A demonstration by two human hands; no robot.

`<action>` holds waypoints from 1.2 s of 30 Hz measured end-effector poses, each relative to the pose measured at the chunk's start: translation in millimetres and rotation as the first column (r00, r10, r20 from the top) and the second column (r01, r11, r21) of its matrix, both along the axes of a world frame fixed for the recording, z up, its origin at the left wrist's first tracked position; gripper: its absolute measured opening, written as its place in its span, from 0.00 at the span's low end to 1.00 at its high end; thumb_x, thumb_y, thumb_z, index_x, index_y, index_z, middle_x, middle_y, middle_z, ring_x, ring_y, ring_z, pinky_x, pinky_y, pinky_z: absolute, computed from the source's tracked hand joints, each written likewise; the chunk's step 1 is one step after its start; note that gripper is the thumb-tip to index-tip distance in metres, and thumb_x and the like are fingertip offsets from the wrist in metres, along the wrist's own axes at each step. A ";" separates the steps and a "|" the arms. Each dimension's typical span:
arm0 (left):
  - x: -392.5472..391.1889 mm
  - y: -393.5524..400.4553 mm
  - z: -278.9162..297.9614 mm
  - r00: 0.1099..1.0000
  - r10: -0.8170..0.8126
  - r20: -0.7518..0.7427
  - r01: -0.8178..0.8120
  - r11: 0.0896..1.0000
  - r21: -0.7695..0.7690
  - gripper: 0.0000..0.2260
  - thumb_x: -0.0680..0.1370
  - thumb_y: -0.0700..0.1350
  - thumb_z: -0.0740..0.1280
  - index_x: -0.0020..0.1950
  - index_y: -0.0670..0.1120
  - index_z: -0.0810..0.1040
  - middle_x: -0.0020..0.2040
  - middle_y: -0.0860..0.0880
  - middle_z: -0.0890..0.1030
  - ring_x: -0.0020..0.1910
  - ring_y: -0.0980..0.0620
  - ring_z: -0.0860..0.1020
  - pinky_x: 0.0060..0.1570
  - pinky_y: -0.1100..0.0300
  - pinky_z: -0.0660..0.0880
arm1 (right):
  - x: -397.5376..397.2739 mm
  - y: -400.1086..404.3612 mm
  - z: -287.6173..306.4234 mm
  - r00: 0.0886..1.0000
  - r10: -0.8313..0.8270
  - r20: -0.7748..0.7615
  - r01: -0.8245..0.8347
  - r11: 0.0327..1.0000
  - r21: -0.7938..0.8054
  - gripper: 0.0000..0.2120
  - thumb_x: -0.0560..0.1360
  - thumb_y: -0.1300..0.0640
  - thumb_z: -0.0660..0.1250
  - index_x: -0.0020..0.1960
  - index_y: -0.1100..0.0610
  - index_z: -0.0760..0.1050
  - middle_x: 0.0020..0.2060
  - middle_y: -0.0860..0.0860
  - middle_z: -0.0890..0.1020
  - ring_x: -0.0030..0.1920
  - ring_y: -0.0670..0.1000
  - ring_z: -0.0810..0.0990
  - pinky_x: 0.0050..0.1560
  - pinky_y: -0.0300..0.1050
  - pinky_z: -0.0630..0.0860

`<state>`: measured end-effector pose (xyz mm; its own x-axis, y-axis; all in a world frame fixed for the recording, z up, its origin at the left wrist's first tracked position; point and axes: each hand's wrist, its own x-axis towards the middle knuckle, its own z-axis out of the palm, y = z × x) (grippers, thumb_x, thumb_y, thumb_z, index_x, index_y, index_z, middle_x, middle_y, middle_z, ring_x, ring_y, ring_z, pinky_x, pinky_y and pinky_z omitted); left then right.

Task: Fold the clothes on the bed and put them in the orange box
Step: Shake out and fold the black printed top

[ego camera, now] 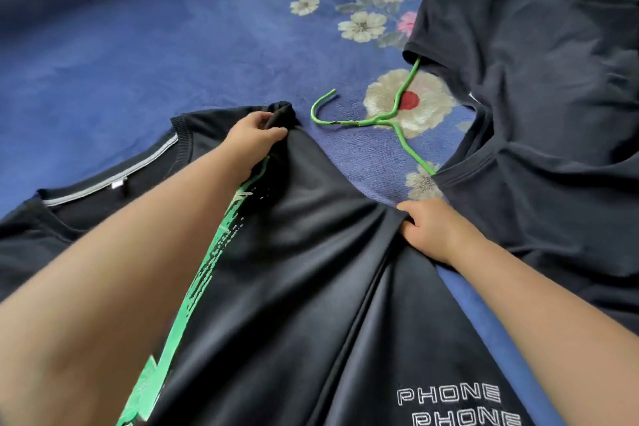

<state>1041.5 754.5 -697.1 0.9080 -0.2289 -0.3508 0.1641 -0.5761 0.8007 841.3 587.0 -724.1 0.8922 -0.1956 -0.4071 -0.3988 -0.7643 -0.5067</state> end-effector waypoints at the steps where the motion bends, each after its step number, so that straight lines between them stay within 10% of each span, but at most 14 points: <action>1: -4.6 5.6 2.4 0.998 0.003 -0.064 -0.009 0.996 -0.093 0.20 0.76 0.41 0.67 0.68 0.42 0.70 0.51 0.46 0.76 0.45 0.50 0.74 0.48 0.56 0.73 | 0.0 -0.3 -1.4 1.000 -0.002 0.011 0.002 1.000 0.002 0.10 0.76 0.61 0.58 0.35 0.54 0.68 0.47 0.61 0.80 0.51 0.59 0.75 0.42 0.44 0.63; 6: -49.8 60.6 6.0 1.000 -0.011 -0.015 0.011 1.000 0.010 0.17 0.75 0.45 0.68 0.63 0.43 0.73 0.50 0.49 0.76 0.48 0.53 0.74 0.44 0.66 0.69 | 1.7 -1.3 -5.4 0.999 -0.036 0.027 0.039 0.995 -0.088 0.10 0.76 0.62 0.59 0.48 0.64 0.77 0.50 0.64 0.79 0.54 0.61 0.75 0.51 0.47 0.68; 10: -96.7 126.8 26.3 0.935 -0.113 -0.337 0.133 0.990 0.038 0.07 0.74 0.46 0.68 0.39 0.46 0.73 0.30 0.48 0.66 0.29 0.52 0.64 0.30 0.60 0.57 | -3.6 13.0 2.9 0.996 -0.084 -0.038 0.073 0.969 -0.237 0.12 0.78 0.56 0.56 0.53 0.61 0.75 0.55 0.65 0.77 0.57 0.63 0.73 0.52 0.51 0.69; 18: -191.0 234.4 35.9 0.759 -0.158 -0.631 0.265 0.961 0.078 0.12 0.72 0.37 0.69 0.35 0.46 0.67 0.31 0.49 0.67 0.30 0.54 0.64 0.28 0.63 0.58 | -60.9 64.3 34.4 0.979 -0.193 0.061 0.201 0.889 -0.411 0.20 0.76 0.60 0.63 0.64 0.66 0.64 0.56 0.68 0.73 0.56 0.68 0.72 0.49 0.56 0.68; 22: -236.1 285.4 38.8 0.654 -0.129 -0.746 0.173 0.985 -0.018 0.10 0.67 0.43 0.72 0.44 0.44 0.75 0.43 0.42 0.75 0.39 0.49 0.71 0.34 0.62 0.64 | -70.1 100.7 53.1 0.929 0.352 0.118 -0.194 0.731 -0.654 0.31 0.63 0.68 0.71 0.65 0.62 0.69 0.57 0.68 0.74 0.52 0.69 0.77 0.44 0.63 0.76; 24: -250.2 298.7 39.1 0.675 -0.081 -0.733 0.034 0.996 -0.079 0.02 0.76 0.39 0.66 0.48 0.45 0.77 0.45 0.45 0.78 0.42 0.50 0.73 0.36 0.62 0.67 | -61.1 124.5 64.5 0.818 0.561 -0.129 -0.488 0.557 -0.671 0.31 0.69 0.63 0.67 0.71 0.56 0.64 0.70 0.60 0.64 0.69 0.61 0.65 0.64 0.61 0.66; 29: -227.0 312.8 70.1 0.816 0.042 -0.576 -0.198 0.957 -0.210 0.08 0.79 0.36 0.59 0.53 0.43 0.77 0.48 0.43 0.81 0.43 0.48 0.80 0.45 0.58 0.76 | -12.8 176.0 84.7 0.920 0.391 -0.037 -0.358 0.795 -0.490 0.18 0.74 0.67 0.56 0.63 0.60 0.71 0.61 0.55 0.72 0.64 0.56 0.67 0.58 0.49 0.71; 36: -169.3 347.9 92.9 0.914 0.003 -0.405 -0.019 0.999 -0.035 0.04 0.73 0.38 0.69 0.46 0.42 0.77 0.44 0.41 0.80 0.41 0.47 0.78 0.45 0.56 0.73 | 65.1 208.4 73.9 0.958 0.287 -0.002 -0.255 0.847 -0.466 0.25 0.76 0.68 0.52 0.72 0.55 0.59 0.71 0.54 0.60 0.62 0.61 0.69 0.57 0.52 0.71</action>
<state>872.3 1102.3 -604.2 0.6924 -0.2396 -0.6806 0.4855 -0.5431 0.6851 906.3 795.4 -650.2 0.9583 -0.0911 -0.2708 -0.1199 -0.9886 -0.0916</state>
